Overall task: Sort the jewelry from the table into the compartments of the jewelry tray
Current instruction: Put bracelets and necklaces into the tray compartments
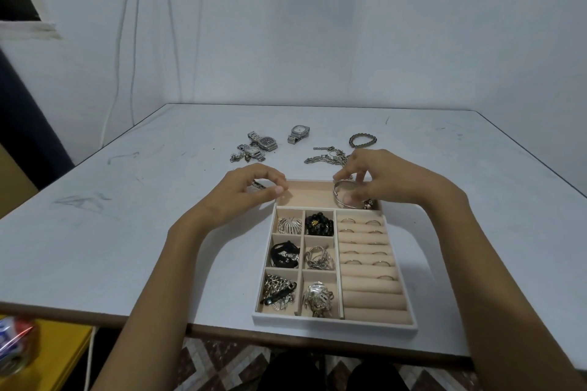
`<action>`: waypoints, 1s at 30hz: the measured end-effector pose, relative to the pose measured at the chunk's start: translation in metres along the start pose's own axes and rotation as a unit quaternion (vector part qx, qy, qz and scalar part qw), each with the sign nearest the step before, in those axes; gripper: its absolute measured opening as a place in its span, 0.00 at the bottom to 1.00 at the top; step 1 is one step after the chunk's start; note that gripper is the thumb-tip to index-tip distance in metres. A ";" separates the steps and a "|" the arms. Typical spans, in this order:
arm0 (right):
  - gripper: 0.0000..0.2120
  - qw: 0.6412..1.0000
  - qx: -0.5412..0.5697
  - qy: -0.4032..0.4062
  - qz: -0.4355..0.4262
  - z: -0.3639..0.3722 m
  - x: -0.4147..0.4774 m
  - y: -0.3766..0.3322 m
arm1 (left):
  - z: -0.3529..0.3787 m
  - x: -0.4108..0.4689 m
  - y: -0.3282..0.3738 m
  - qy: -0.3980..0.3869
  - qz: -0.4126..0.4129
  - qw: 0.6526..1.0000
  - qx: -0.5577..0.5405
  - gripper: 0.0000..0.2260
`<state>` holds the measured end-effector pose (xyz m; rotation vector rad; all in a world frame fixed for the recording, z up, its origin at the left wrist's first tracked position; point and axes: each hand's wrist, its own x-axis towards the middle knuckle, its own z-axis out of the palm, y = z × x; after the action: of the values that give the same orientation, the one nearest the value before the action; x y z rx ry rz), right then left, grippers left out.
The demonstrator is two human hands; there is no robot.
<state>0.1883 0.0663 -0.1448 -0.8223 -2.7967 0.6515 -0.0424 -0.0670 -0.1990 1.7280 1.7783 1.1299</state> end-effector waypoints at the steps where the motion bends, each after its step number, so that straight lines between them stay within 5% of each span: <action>1: 0.16 1.000 -0.006 -0.005 -0.002 0.002 0.001 -0.001 | 0.000 0.000 0.000 -0.001 0.000 1.000 0.001 0.05; 6: 0.16 0.998 -0.057 -0.011 0.008 0.009 0.005 -0.002 | 0.001 0.000 0.001 -0.001 0.002 1.000 0.006 0.05; 13: 0.10 0.998 0.013 0.056 0.032 -0.004 0.000 0.004 | 0.001 -0.001 0.002 -0.001 0.007 1.000 0.008 0.04; 30: 0.16 0.993 -0.085 -0.006 0.081 0.010 0.007 -0.002 | 0.001 -0.001 0.002 -0.002 0.017 1.000 0.025 0.05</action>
<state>0.1787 0.0646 -0.1526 -1.0904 -2.8484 0.4448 -0.0402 -0.0678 -0.1984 1.7953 1.7945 1.1040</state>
